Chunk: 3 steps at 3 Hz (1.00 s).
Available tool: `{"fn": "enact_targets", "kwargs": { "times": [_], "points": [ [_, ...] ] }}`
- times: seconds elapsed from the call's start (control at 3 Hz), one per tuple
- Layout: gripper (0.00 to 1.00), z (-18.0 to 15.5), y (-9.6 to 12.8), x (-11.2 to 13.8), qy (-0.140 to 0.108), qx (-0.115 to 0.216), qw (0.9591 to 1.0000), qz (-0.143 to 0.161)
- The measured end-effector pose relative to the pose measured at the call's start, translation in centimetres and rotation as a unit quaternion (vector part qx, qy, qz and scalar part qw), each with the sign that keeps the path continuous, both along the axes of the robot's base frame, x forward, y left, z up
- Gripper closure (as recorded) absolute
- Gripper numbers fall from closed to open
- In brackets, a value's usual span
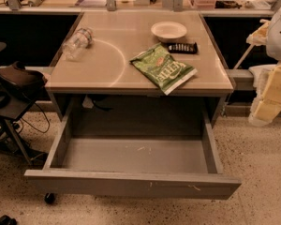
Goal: Place green jalapeno chip bag into top drawer
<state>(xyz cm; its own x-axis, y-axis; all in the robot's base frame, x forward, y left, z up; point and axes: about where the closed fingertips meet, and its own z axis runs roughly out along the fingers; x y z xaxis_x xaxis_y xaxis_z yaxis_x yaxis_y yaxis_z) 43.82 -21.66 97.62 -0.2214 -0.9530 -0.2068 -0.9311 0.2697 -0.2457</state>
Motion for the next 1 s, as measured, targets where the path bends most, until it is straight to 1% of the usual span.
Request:
{"fn": "enact_targets", "kwargs": {
  "times": [0.33, 0.67, 1.0],
  "points": [
    [0.00, 0.0, 0.0, 0.0, 0.000, 0.000, 1.0000, 0.000],
    [0.00, -2.0, 1.5, 1.8, 0.014, 0.010, 0.9995, 0.026],
    [0.00, -6.4, 5.0, 5.6, 0.027, 0.035, 0.9968, 0.067]
  ]
}}
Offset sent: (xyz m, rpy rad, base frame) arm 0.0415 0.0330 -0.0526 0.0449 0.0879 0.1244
